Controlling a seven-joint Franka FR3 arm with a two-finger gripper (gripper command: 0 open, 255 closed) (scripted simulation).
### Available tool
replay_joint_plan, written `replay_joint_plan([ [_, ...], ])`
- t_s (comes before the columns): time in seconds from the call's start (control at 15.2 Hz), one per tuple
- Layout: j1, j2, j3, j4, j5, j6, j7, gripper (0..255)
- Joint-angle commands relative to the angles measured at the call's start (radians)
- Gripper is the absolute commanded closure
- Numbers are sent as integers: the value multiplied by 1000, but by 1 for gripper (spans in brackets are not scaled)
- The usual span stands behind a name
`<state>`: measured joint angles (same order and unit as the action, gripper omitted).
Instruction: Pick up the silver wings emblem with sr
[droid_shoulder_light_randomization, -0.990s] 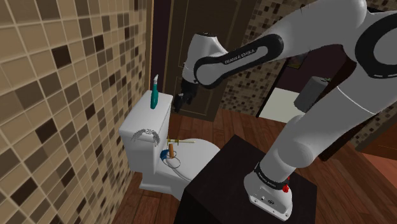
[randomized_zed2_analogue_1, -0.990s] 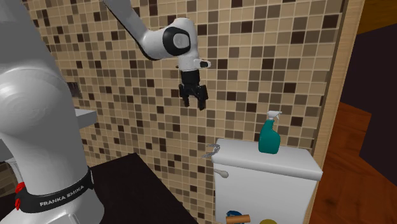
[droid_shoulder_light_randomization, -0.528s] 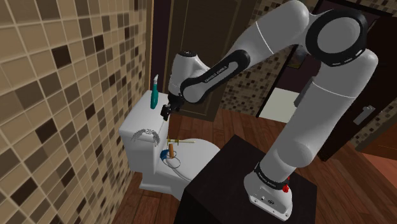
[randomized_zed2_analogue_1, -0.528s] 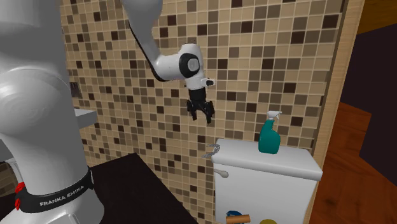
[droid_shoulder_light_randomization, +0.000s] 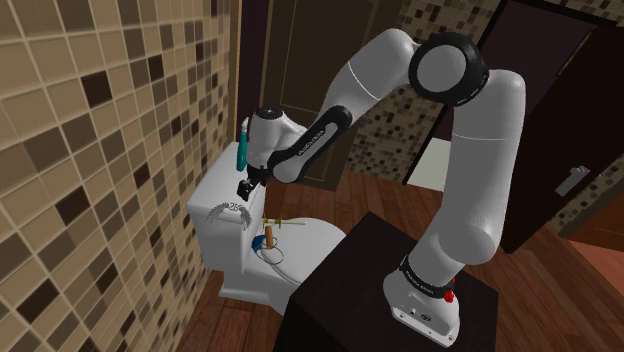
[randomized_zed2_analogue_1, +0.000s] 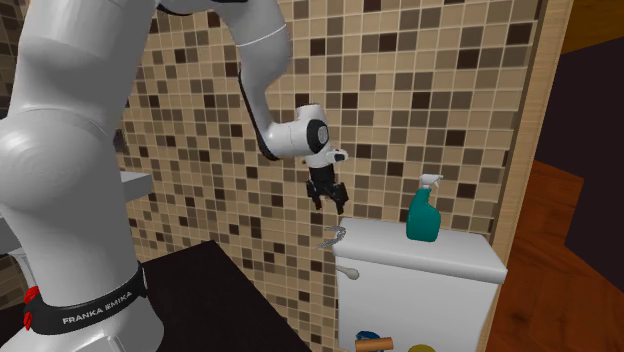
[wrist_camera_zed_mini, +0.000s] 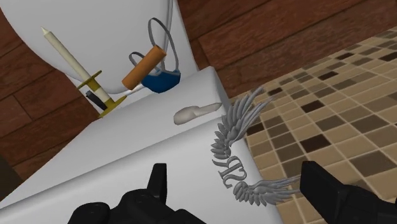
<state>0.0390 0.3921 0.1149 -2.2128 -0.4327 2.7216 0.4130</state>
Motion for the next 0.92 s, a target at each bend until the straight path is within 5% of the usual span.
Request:
replay_joint_plan([
  [0.0, 35, 89, -32, 68, -47, 21, 46, 0],
  [0.33, 93, 288, -93, 248, -101, 46, 95, 0],
  [0.86, 118, 386, -126, 292, -123, 101, 128, 0],
])
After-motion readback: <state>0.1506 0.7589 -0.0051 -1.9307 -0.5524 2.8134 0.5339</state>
